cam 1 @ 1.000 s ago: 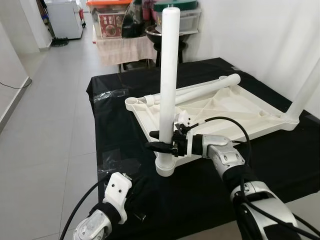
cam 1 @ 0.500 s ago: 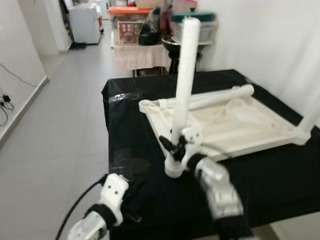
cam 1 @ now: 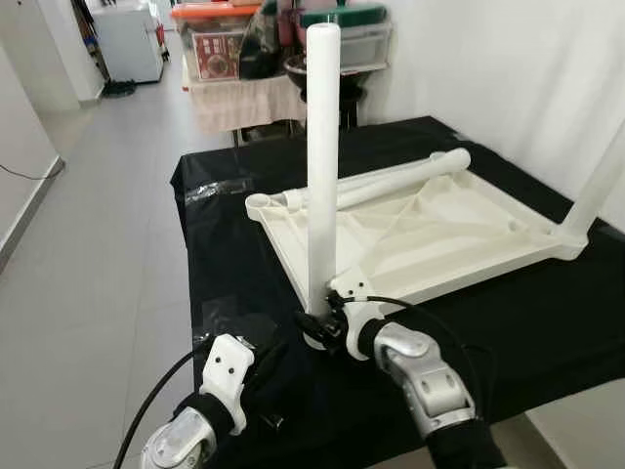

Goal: Building children table

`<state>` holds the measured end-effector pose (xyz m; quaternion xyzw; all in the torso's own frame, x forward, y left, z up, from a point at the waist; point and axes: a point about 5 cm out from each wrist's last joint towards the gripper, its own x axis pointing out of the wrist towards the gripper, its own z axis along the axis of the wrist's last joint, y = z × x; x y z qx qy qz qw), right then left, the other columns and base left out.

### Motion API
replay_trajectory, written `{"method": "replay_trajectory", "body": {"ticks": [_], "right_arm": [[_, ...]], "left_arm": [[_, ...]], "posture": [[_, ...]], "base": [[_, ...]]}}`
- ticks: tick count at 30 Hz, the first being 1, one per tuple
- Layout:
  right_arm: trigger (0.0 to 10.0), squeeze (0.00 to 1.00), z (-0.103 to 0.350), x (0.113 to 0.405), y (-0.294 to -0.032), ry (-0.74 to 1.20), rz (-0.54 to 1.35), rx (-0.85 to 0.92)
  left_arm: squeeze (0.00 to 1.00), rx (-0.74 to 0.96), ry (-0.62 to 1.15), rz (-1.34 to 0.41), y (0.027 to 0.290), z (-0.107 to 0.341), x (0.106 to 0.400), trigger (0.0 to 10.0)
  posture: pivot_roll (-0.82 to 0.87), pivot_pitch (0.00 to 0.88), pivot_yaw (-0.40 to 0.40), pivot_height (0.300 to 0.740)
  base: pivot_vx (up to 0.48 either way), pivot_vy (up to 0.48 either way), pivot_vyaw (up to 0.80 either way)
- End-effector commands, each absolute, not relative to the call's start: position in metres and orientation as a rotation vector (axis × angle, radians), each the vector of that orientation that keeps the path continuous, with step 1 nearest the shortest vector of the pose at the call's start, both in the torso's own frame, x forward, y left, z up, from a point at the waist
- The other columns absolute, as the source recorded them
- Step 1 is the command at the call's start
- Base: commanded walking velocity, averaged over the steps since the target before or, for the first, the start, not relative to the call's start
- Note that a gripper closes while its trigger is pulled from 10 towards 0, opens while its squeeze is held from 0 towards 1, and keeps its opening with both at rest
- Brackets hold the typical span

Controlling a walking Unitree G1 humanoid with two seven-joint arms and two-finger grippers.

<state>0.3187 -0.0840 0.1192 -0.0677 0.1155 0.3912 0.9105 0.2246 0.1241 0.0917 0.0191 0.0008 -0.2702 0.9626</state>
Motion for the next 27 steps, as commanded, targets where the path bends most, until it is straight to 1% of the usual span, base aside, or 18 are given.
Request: {"method": "replay_trajectory", "body": {"ticks": [1, 2, 3, 5, 6, 11, 15, 16, 17, 23, 27], "right_arm": [[10.0, 1.00, 0.137, 0.325, -0.077, 0.139, 0.924, -0.138], [10.0, 1.00, 0.137, 0.325, -0.077, 0.139, 0.924, -0.138], [10.0, 0.53, 0.140, 0.330, -0.080, 0.120, 0.977, -0.165], [10.0, 0.53, 0.140, 0.330, -0.080, 0.120, 0.977, -0.165], [10.0, 0.00, 0.142, 0.341, -0.088, 0.134, 1.089, -0.234], [10.0, 0.00, 0.141, 0.350, -0.094, 0.207, 1.180, -0.265], [10.0, 0.00, 0.140, 0.357, -0.095, 0.239, 1.163, -0.264], [2.1, 0.00, 0.141, 0.358, -0.096, 0.248, 1.168, -0.239], [0.0, 0.00, 0.141, 0.359, -0.097, 0.261, 1.174, -0.199], [0.0, 0.00, 0.140, 0.361, -0.102, 0.272, 1.203, -0.163], [0.0, 0.00, 0.141, 0.361, -0.105, 0.241, 1.206, -0.141]], "left_arm": [[0.00, 0.037, 0.019, -0.542, 0.125, 0.088, 0.224, 10.0], [0.00, 0.037, 0.019, -0.542, 0.125, 0.088, 0.224, 10.0], [0.00, 0.036, 0.018, -0.543, 0.125, 0.088, 0.224, 10.0], [0.00, 0.036, 0.018, -0.543, 0.125, 0.088, 0.224, 10.0], [0.00, 0.038, 0.018, -0.544, 0.124, 0.088, 0.224, 10.0], [0.00, 0.038, 0.018, -0.542, 0.123, 0.088, 0.223, 10.0], [0.00, 0.037, 0.017, -0.542, 0.120, 0.088, 0.222, 10.0], [0.00, 0.036, 0.017, -0.542, 0.119, 0.088, 0.222, 10.0], [0.00, 0.034, 0.016, -0.542, 0.117, 0.088, 0.222, 10.0], [0.00, 0.026, 0.013, -0.544, 0.113, 0.088, 0.223, 10.0], [0.00, 0.023, 0.012, -0.548, 0.113, 0.088, 0.223, 10.0]], "posture": [[0.00, 0.000, -0.018, 0.740], [0.00, 0.000, -0.018, 0.740], [0.00, 0.000, -0.019, 0.740], [0.00, 0.000, -0.019, 0.740], [0.01, 0.000, -0.025, 0.740], [0.02, 0.000, -0.034, 0.740], [0.03, 0.000, -0.037, 0.740], [0.03, 0.000, -0.042, 0.740], [0.02, 0.000, -0.048, 0.740], [0.02, 0.000, -0.050, 0.740], [0.01, 0.000, -0.042, 0.740]], "base": [[0.000, 0.000, 0.00], [0.000, 0.000, 0.00], [0.000, 0.000, 0.00], [0.000, 0.000, 0.00], [0.000, 0.000, 0.00], [0.000, 0.000, 0.00], [0.000, 0.000, 0.00], [0.000, 0.000, 0.00], [0.000, 0.000, 0.00], [0.000, 0.000, 0.00], [0.000, 0.000, 0.00]]}}
